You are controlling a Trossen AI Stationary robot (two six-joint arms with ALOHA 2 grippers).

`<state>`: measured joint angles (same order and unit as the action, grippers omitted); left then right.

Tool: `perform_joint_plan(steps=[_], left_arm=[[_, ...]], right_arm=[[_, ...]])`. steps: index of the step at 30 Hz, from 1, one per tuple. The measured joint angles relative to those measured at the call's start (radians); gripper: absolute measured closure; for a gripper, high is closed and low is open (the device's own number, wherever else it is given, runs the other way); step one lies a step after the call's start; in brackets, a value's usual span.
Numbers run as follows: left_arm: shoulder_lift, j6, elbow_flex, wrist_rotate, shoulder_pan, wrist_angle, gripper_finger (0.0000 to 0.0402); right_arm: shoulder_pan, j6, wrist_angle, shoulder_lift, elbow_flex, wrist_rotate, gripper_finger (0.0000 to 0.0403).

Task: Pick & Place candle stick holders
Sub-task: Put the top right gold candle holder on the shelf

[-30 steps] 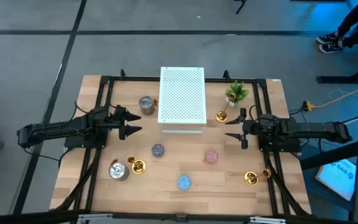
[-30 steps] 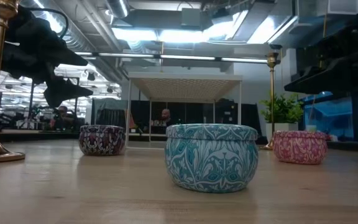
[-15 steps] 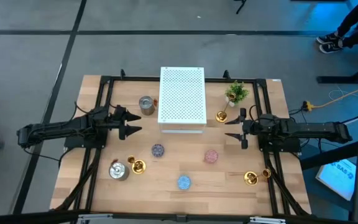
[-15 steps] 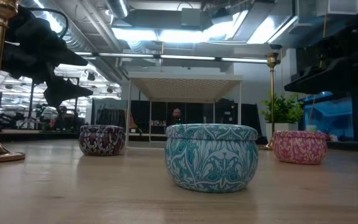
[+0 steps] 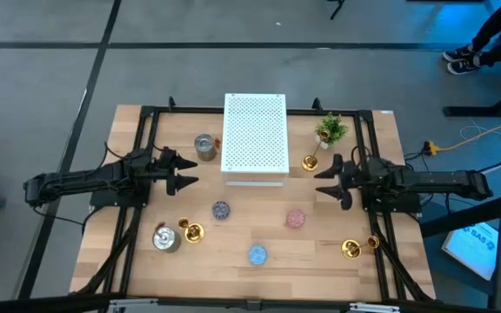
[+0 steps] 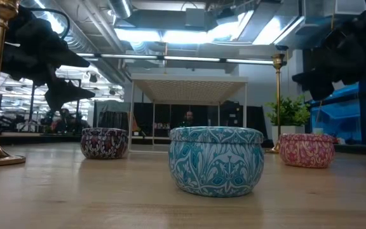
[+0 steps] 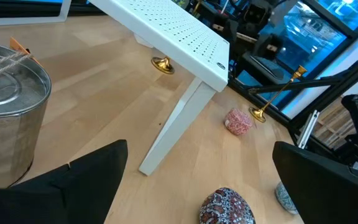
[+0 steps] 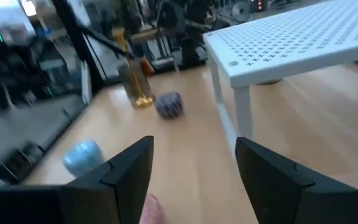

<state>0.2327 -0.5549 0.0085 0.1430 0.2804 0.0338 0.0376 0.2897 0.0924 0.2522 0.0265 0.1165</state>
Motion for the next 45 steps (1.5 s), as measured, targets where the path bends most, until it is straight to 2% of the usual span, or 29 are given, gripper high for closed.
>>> perform_joint_plan(steps=[3,6,10,15,19,22,26,28,33,45], left_arm=[[0.000,0.000,0.000,0.000,0.000,0.000,0.0002],[0.000,0.000,0.000,0.000,0.000,0.000,0.0002],[0.000,0.000,0.000,0.000,0.000,0.000,0.0002],[0.000,0.000,0.000,0.000,0.000,0.000,0.0002],[0.000,0.000,0.000,0.000,0.000,0.000,0.0002],[0.000,0.000,0.000,0.000,0.000,0.000,0.0002],[0.000,0.000,0.000,0.000,0.000,0.000,0.0002],[0.000,0.000,0.000,0.000,0.000,0.000,0.0002],[0.000,0.000,0.000,0.000,0.000,0.000,0.0002],[0.000,0.000,0.000,0.000,0.000,0.000,0.0002]], right_arm=[[0.000,0.090,0.038,0.000,0.000,-0.001,0.0171],[0.000,0.092,0.095,0.000,0.000,-0.007,0.0171],[0.000,0.074,0.102,0.004,0.027,0.039,0.0171],[-0.016,0.024,-0.056,0.055,0.151,0.033,0.0175],[-0.039,-0.029,-0.248,0.117,0.266,-0.023,0.0189],[-0.050,-0.048,-0.370,0.155,0.332,-0.015,0.0201],[-0.054,-0.062,-0.408,0.177,0.374,0.008,0.0213],[-0.052,-0.038,-0.413,0.180,0.388,-0.066,0.0219],[-0.051,0.020,-0.462,0.180,0.399,-0.354,0.0234],[-0.051,-0.023,-0.477,0.302,0.399,-0.531,0.0242]])
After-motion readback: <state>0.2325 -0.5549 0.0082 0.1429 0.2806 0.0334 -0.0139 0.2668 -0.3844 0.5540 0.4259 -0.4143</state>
